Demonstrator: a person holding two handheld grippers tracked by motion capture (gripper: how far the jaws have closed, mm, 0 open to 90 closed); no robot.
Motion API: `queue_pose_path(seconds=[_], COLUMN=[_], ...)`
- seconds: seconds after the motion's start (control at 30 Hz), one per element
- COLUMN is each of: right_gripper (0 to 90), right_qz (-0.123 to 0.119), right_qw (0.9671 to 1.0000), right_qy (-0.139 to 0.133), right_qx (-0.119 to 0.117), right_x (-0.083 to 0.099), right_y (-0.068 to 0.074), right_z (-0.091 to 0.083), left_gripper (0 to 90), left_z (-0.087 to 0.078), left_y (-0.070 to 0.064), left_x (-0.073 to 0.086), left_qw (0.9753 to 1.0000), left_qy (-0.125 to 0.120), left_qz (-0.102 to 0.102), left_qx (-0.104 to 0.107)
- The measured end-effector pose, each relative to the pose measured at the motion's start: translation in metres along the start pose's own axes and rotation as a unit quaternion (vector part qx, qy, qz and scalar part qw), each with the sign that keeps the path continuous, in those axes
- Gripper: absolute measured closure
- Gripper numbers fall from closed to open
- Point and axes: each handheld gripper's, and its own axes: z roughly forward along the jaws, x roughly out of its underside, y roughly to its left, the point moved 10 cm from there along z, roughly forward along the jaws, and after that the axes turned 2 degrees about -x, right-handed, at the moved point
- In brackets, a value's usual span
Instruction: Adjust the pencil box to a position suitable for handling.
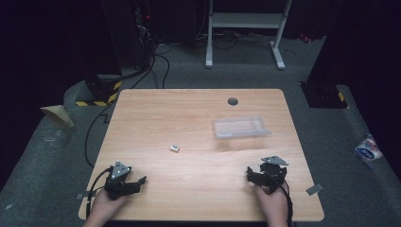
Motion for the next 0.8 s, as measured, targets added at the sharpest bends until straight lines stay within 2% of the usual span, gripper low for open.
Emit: queue_pose_path(seconds=[0.1,0.13,0.17,0.27,0.4,0.57,0.6,0.63,0.67,0.73,0.77,0.8], right_gripper=[8.4,8.4,8.5,10.5,12.4,17.6,17.6,19.2,20.8,29.0,29.0,31.3], right_qz=[-0.021,-0.021,-0.038,-0.048,-0.051,-0.07,-0.07,-0.078,-0.084,-0.098,-0.098,-0.122], right_qw=[0.9996,0.9996,0.9986,0.9977,0.9974,0.9952,0.9952,0.9939,0.993,0.9907,0.9907,0.9879], right_qy=[0.001,0.001,0.001,0.0,-0.002,-0.007,-0.007,-0.007,-0.007,-0.011,-0.011,-0.022], right_qx=[-0.021,-0.021,-0.035,-0.047,-0.051,-0.069,-0.069,-0.078,-0.083,-0.093,-0.093,-0.094], right_x=[0.001,0.001,0.003,0.005,0.005,0.003,0.003,0.002,0.001,-0.001,-0.001,-0.003], right_y=[0.009,0.009,0.015,0.025,0.032,0.059,0.059,0.075,0.082,0.096,0.096,0.106], right_z=[-0.001,-0.001,-0.002,-0.004,-0.006,-0.005,-0.005,-0.003,-0.002,-0.002,-0.002,-0.002], left_gripper=[23.5,23.5,23.5,23.5,23.5,23.4,23.5,23.4,23.4,22.1,21.8,21.5], left_z=[0.0,0.0,0.0,0.0,0.0,0.0,0.0,0.0,0.0,0.0,0.0,0.001], left_y=[0.0,0.0,0.001,0.001,0.001,0.0,0.0,0.0,0.0,0.0,0.0,0.0], left_x=[0.0,0.0,0.0,0.0,0.0,0.0,0.0,0.0,0.0,0.0,0.0,0.0], left_qw=[1.0,1.0,1.0,1.0,1.0,1.0,1.0,1.0,1.0,0.9999,0.9999,1.0], left_qy=[0.001,0.001,0.001,0.001,0.001,0.003,0.003,0.005,0.005,0.005,0.005,0.006], left_qz=[0.002,0.002,0.004,0.004,0.004,-0.002,-0.002,-0.001,-0.001,-0.003,-0.003,-0.003], left_qx=[0.0,0.0,0.0,0.0,0.0,-0.003,-0.003,-0.004,-0.004,-0.009,-0.009,-0.007])
